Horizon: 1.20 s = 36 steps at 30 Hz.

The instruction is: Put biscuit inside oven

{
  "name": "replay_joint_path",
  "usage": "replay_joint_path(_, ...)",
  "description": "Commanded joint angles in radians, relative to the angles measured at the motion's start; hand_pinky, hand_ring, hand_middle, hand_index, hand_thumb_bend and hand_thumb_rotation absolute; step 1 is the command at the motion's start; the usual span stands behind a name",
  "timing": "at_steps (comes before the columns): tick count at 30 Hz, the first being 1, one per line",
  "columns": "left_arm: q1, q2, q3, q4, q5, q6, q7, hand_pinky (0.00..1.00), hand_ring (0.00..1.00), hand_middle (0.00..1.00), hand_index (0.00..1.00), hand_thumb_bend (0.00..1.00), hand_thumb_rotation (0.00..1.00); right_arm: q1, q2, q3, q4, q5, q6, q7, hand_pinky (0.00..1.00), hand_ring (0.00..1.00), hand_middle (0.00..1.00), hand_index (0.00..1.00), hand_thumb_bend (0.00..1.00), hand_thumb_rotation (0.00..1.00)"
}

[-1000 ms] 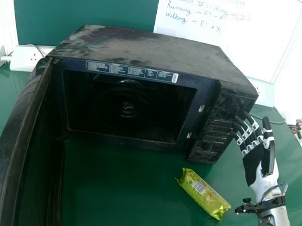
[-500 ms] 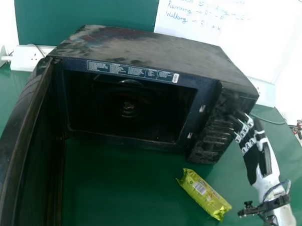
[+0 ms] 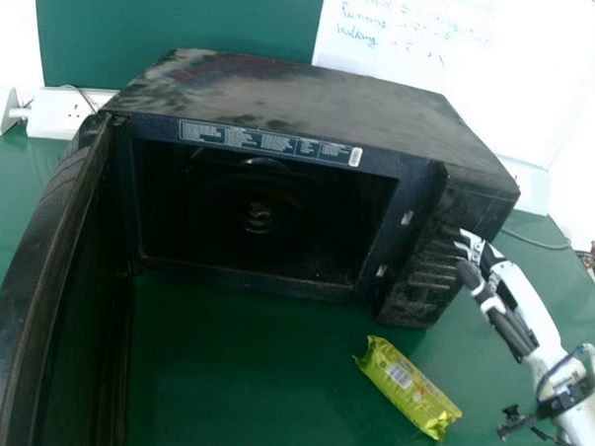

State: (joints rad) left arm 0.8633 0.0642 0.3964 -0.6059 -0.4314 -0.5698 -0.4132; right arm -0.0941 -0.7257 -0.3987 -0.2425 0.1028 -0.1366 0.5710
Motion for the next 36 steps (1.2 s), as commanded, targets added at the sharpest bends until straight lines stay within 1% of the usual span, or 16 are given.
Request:
replay_joint_path(1,0.018,-0.002,-0.012,-0.013,0.008,0.008,0.006,0.69,0.82,0.85,0.84,1.00,0.84,0.018,-0.036,-0.005,-0.022,-0.034,-0.032,0.006,0.95,0.89,0.91,0.98,0.83,1.00)
replay_joint_path(4,0.021,-0.002,-0.013,-0.019,0.012,0.008,0.010,0.73,0.81,0.84,0.83,1.00,0.83,0.031,-0.062,-0.007,-0.041,-0.101,-0.048,-0.007,0.94,0.89,0.91,0.98,0.82,1.00)
replay_joint_path(5,0.024,-0.001,-0.013,-0.020,0.010,0.010,0.011,0.78,0.81,0.84,0.83,1.00,0.82,0.033,-0.068,-0.008,-0.043,-0.118,-0.060,-0.011,0.94,0.89,0.91,0.98,0.83,1.00)
replay_joint_path(7,0.031,0.002,-0.012,-0.025,0.009,0.016,0.012,0.82,0.80,0.83,0.83,1.00,0.81,0.040,-0.084,-0.010,-0.048,-0.163,-0.083,-0.019,0.95,0.89,0.91,0.98,0.85,1.00)
replay_joint_path(8,0.033,0.002,-0.012,-0.026,0.010,0.016,0.012,0.83,0.79,0.83,0.83,1.00,0.82,0.045,-0.093,-0.011,-0.054,-0.194,-0.092,-0.026,0.95,0.89,0.91,0.98,0.85,1.00)
replay_joint_path(12,0.040,-0.002,-0.015,-0.038,0.012,0.022,0.017,0.81,0.77,0.83,0.83,1.00,0.89,0.064,-0.146,-0.018,-0.095,-0.303,-0.093,-0.018,0.94,0.89,0.91,0.97,0.84,1.00)
replay_joint_path(14,0.040,-0.005,-0.017,-0.033,0.011,0.014,0.015,0.85,0.79,0.86,0.85,1.00,0.89,0.075,-0.176,-0.021,-0.119,-0.340,-0.077,0.001,0.94,0.89,0.91,0.97,0.85,1.00)
replay_joint_path(17,0.029,-0.004,-0.020,-0.015,0.002,-0.011,0.003,0.84,0.81,0.86,0.84,1.00,0.86,0.084,-0.217,-0.020,-0.136,-0.388,-0.074,0.021,0.95,0.89,0.91,0.98,0.83,1.00)
replay_joint_path(19,0.030,-0.003,-0.022,-0.018,0.002,-0.014,0.003,0.81,0.81,0.87,0.84,1.00,0.87,0.086,-0.255,-0.015,-0.142,-0.421,-0.080,0.044,0.95,0.89,0.91,0.98,0.83,1.00)
replay_joint_path(22,0.035,-0.001,-0.023,-0.022,-0.001,-0.011,0.004,0.85,0.82,0.88,0.84,1.00,0.92,0.087,-0.320,-0.014,-0.153,-0.460,-0.089,0.093,0.95,0.89,0.91,0.98,0.83,1.00)
replay_joint_path(23,0.036,0.000,-0.024,-0.022,-0.003,-0.012,0.002,0.86,0.82,0.88,0.84,1.00,0.92,0.086,-0.341,-0.014,-0.155,-0.468,-0.096,0.108,0.95,0.89,0.91,0.98,0.83,1.00)
replay_joint_path(26,0.039,-0.003,-0.026,-0.024,-0.004,-0.013,0.003,0.78,0.81,0.86,0.83,1.00,0.91,0.085,-0.394,-0.017,-0.162,-0.499,-0.111,0.146,0.96,0.89,0.91,0.97,0.82,1.00)
replay_joint_path(27,0.039,-0.004,-0.027,-0.025,-0.004,-0.015,0.003,0.79,0.81,0.86,0.83,1.00,0.91,0.086,-0.405,-0.018,-0.162,-0.508,-0.117,0.154,0.96,0.89,0.91,0.97,0.82,1.00)
replay_joint_path(30,0.043,-0.001,-0.028,-0.033,-0.007,-0.008,0.005,0.74,0.79,0.84,0.82,1.00,0.92,0.083,-0.428,-0.012,-0.162,-0.530,-0.132,0.168,0.96,0.90,0.91,0.98,0.81,1.00)
replay_joint_path(32,0.046,0.004,-0.028,-0.038,-0.012,-0.002,0.004,0.75,0.79,0.83,0.82,1.00,0.92,0.078,-0.438,-0.006,-0.164,-0.533,-0.136,0.177,0.98,0.90,0.92,0.98,0.81,1.00)
replay_joint_path(36,0.047,0.000,-0.029,-0.044,-0.004,0.003,0.012,0.74,0.79,0.82,0.81,1.00,0.91,0.068,-0.471,0.011,-0.176,-0.532,-0.132,0.222,0.97,0.90,0.92,0.98,0.81,1.00)
